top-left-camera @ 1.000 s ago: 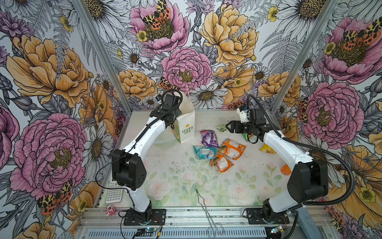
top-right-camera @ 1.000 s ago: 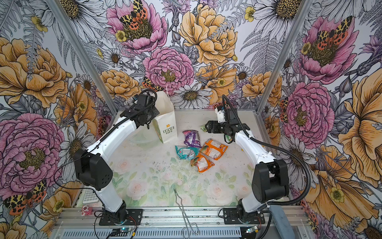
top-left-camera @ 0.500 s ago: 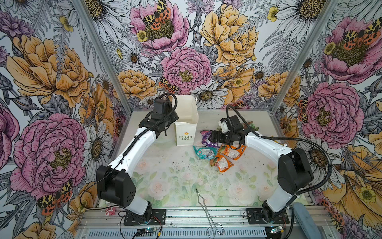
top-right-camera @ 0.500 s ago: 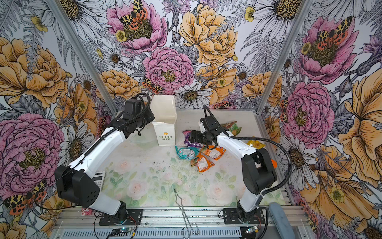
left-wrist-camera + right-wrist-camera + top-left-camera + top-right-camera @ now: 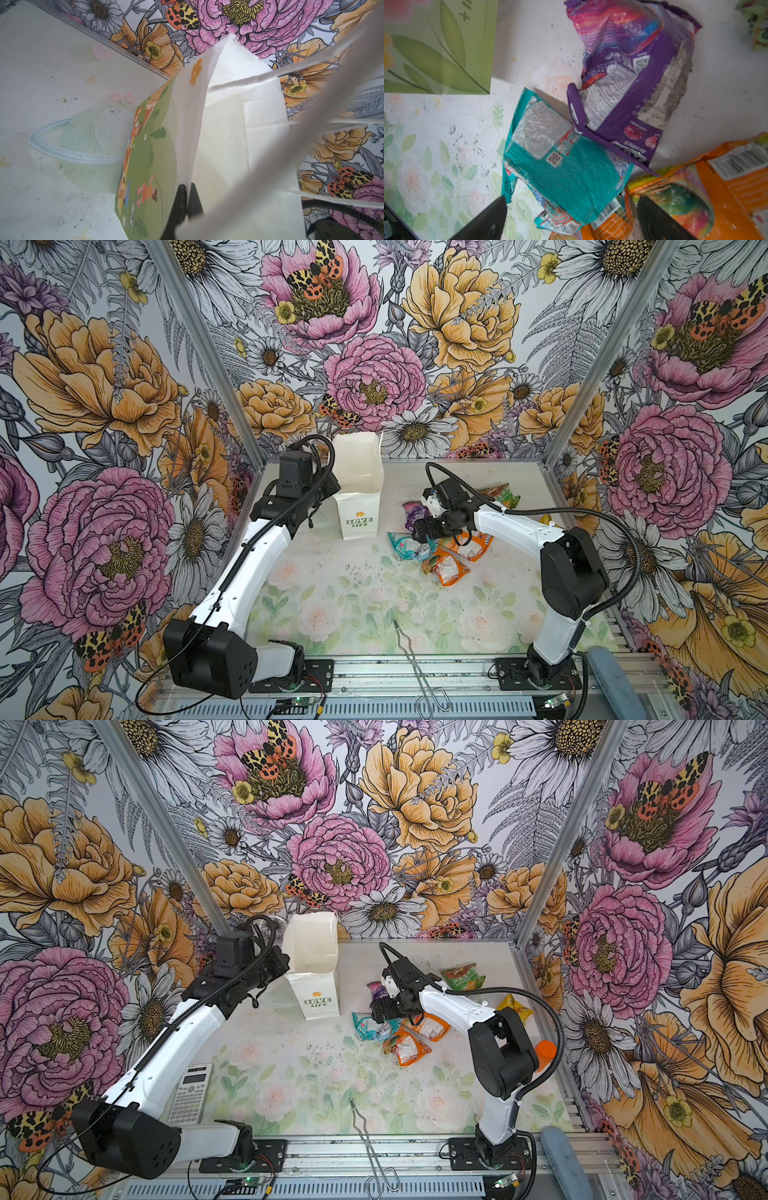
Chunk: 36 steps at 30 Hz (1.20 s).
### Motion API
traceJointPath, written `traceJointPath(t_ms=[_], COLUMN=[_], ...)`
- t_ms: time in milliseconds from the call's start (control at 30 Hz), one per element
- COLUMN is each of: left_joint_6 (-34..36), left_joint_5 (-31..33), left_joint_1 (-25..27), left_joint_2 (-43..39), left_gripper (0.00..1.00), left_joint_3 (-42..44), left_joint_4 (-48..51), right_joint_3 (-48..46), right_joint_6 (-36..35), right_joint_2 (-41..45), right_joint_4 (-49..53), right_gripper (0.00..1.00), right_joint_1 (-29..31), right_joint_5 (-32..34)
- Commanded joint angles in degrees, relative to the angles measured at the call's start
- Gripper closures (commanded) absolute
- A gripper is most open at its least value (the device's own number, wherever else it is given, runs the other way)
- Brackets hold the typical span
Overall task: Place the snacks into the paper bag
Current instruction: 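Hold the bag with the left gripper while lowering the right to the teal packet, then close the right gripper on the teal snack packet and lift it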
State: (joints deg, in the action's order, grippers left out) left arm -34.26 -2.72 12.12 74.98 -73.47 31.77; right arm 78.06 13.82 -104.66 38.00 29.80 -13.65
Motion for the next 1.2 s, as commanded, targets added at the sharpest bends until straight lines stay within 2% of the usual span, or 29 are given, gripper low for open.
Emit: traceJointPath(t_ms=[0, 233, 500, 833, 967, 1167], left_joint_6=[2.3, 3.6, 4.1, 4.5, 3.9, 3.4], left_joint_5=[-3.6, -5.6, -7.4, -7.0, -6.9, -6.9], left_joint_1=[-0.6, -0.7, -1.4, -2.6, -3.3, -3.2], left_joint_2=[-1.1, -1.5, -2.2, -3.4, -4.2, -4.3], left_gripper=[1.0, 1.0, 1.0, 1.0, 1.0, 1.0], left_joint_3=[0.7, 0.7, 1.1, 2.2, 2.8, 2.6], left_joint_4=[0.2, 1.4, 1.9, 3.5, 3.5, 3.4], right_joint_3=[2.0, 2.9, 4.2, 5.2, 4.7, 3.9], right_joint_6=[-6.3, -14.5, -23.0, -26.8, -27.0, -26.7], right_joint_2=[-2.3, -3.7, -7.2, -11.1, -11.7, -9.6], right_joint_4=[1.1, 1.0, 0.9, -0.1, -0.3, -0.5], right_gripper=[0.02, 0.02, 0.04, 0.07, 0.17, 0.52], right_joint_1=[0.8, 2.7, 5.4, 6.3, 6.7, 6.7], right_joint_5=[1.8, 3.7, 9.0, 9.4, 9.8, 9.7])
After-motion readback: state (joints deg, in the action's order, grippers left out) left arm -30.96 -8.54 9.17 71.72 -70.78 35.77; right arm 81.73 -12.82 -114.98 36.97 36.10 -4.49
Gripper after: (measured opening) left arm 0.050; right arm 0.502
